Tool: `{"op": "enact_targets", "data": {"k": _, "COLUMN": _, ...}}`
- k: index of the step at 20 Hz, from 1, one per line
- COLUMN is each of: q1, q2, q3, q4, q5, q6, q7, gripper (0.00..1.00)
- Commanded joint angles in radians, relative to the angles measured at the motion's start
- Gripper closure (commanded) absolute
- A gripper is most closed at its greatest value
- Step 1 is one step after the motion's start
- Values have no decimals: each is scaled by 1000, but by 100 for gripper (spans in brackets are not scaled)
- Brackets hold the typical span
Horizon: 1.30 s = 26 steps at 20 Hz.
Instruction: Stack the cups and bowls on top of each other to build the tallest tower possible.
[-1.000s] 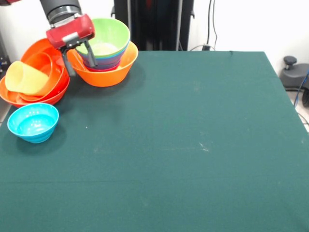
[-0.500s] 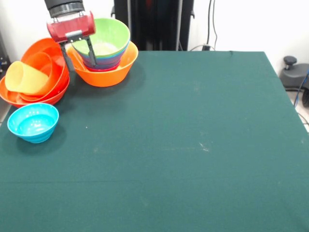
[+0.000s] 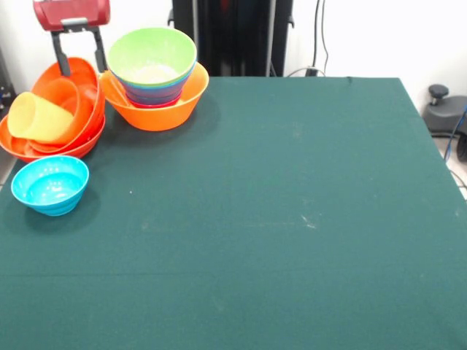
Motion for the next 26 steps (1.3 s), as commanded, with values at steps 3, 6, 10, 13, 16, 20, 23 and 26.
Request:
{"op": "enact_targets", "data": {"k": 3, "q1": 104, "q2": 33, "q3": -136, "q4": -28, "q5": -68, "q6": 133, "q7": -163, "gripper": 0}}
{"op": "enact_targets", "data": {"k": 6, "q1": 142, "q2": 99, "q3": -166, "q4": -69, "q5": -113, "q6": 123, "q7": -188, "gripper": 0}}
{"op": "enact_targets", "data": {"k": 10, "q1": 186, "q2": 81, "q3": -171, "q4": -71, "q5": -102, "q6": 178, "q7": -253, "gripper": 0}}
{"op": "enact_targets", "data": {"k": 13, "q1": 205, "q2": 108, "q3": -189, "q4": -83, "q5": -119, "q6": 182, "q7": -280, "gripper": 0}}
{"op": "enact_targets", "data": {"k": 16, "q1": 226, "q2": 123, "q3": -222, "q4": -98, "q5": -137, "q6": 205, "q7": -297, "gripper": 0}}
{"op": "enact_targets", "data": {"k": 20, "q1": 241, "q2": 133, "q3": -251, "q4": -117, "q5": -141, "q6": 244, "q7": -324, "gripper": 0}}
{"op": "enact_targets", "data": {"k": 23, "q1": 245, "q2": 140, "q3": -260, "q4": -130, "q5": -143, "q6": 254, "q7": -327, "gripper": 0}}
{"op": "enact_targets", "data": {"k": 26, "q1": 237, "q2": 145, "q3": -260, "q4": -132, "q5": -145, "q6": 234, "q7": -328, "gripper": 0}}
